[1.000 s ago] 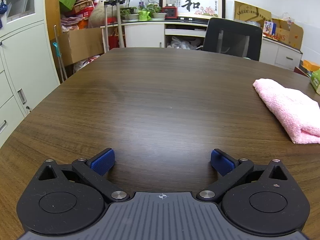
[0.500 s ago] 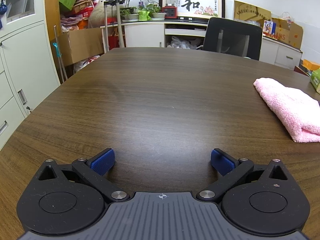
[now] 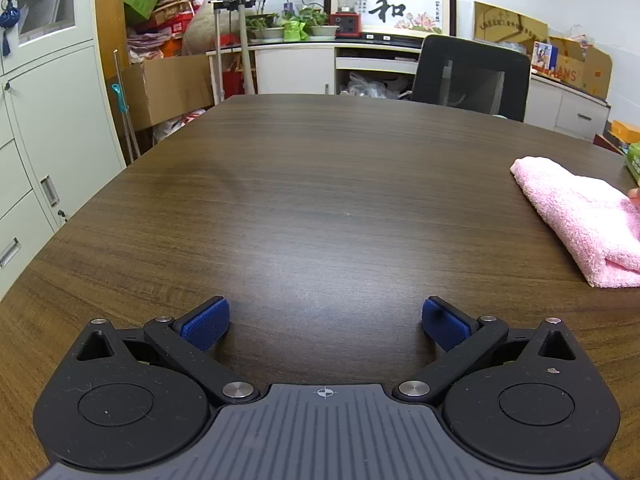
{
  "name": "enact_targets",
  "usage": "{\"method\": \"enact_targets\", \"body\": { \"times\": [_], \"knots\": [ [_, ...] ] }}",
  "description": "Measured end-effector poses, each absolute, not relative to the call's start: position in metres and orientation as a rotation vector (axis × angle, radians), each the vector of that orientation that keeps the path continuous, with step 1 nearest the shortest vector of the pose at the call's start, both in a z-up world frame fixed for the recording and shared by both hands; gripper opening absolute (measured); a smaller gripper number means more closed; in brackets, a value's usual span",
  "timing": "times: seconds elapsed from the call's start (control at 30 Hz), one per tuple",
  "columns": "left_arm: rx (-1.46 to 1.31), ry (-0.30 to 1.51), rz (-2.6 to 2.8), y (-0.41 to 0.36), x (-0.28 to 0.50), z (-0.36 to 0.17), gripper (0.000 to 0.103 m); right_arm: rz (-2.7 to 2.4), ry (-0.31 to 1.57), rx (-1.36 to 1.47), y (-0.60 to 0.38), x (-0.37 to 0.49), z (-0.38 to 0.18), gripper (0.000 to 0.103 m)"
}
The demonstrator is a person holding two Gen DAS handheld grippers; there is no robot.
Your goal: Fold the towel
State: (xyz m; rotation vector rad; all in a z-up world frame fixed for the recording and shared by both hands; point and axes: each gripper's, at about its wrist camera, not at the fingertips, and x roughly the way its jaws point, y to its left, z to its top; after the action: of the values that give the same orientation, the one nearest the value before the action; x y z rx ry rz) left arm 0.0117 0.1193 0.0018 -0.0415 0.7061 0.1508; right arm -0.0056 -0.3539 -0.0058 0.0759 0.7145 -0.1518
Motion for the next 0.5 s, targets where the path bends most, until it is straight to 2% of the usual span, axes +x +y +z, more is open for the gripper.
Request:
{"method": "enact_targets", "body": {
  "times": [0.5],
  "knots": [
    [-0.044, 0.706, 0.158, 0.1172, 0.0120, 0.0017, 0.103, -0.152, 0.714, 0.076, -0.3539, -0.0057, -0.0059, 0.103]
  ]
}}
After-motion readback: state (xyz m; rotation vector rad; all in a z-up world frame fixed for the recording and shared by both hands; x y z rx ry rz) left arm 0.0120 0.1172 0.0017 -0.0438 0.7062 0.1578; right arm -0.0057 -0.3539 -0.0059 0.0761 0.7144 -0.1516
